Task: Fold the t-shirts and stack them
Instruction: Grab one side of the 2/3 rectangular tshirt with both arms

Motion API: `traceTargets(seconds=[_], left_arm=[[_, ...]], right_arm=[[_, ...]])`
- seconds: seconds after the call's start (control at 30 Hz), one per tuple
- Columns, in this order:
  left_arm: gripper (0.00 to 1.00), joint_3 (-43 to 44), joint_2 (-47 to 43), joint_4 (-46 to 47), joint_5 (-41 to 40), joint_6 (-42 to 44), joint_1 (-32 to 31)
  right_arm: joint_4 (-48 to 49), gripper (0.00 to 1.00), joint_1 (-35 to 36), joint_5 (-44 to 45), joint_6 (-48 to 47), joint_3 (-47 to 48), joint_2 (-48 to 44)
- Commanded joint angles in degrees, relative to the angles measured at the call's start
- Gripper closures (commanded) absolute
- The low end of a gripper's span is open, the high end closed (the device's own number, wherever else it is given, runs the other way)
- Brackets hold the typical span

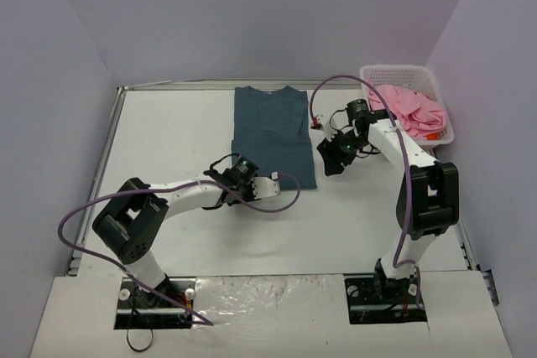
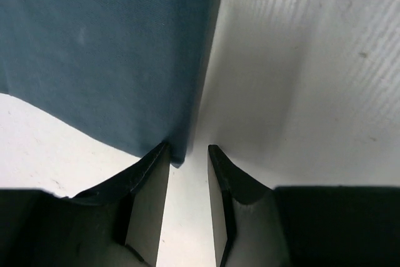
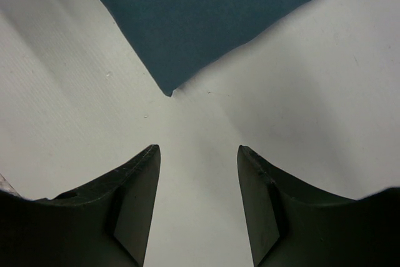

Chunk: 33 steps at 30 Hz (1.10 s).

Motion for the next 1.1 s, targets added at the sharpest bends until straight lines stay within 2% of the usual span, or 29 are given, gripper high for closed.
traceTargets(seconds=[0.0, 0.43, 0.53, 0.57, 0.87, 0.9, 1.07], left_arm=[[0.7, 2.8, 1.0, 2.2, -3.0, 0.6, -0.3], [0.71, 4.4, 4.7, 2.0, -5.0, -0.3, 0.4], [0.83, 4.8, 4.8, 0.8, -4.5, -0.7, 0.9], [0.96, 4.9, 4.6, 0.0, -3.9, -0.9, 1.1], [0.98, 8.3, 0.9, -10.8, 8.6, -2.3, 3.1], [0.98, 8.9, 0.8, -12.2, 11.9, -2.2, 3.9], [0.98, 11.8, 1.3, -18.2, 18.0, -1.6, 5.7]], right_arm=[[-1.7, 0.51, 0.2, -1.0, 0.0, 1.3, -0.5], [-1.7, 0.51, 0.3, -0.6, -0.5, 0.4, -1.2], [-1.7, 0.51, 0.3, -0.5, -0.5, 0.3, -1.5], [-1.7, 0.51, 0.3, -0.4, -0.3, 0.3, -1.6], [-1.6, 0.51, 0.3, -2.4, -2.4, -2.3, -6.2], [-1.4, 0.51, 0.2, -3.9, -3.7, -2.9, -7.6], [0.1, 0.49, -0.9, -14.1, -10.4, -9.4, -13.7]])
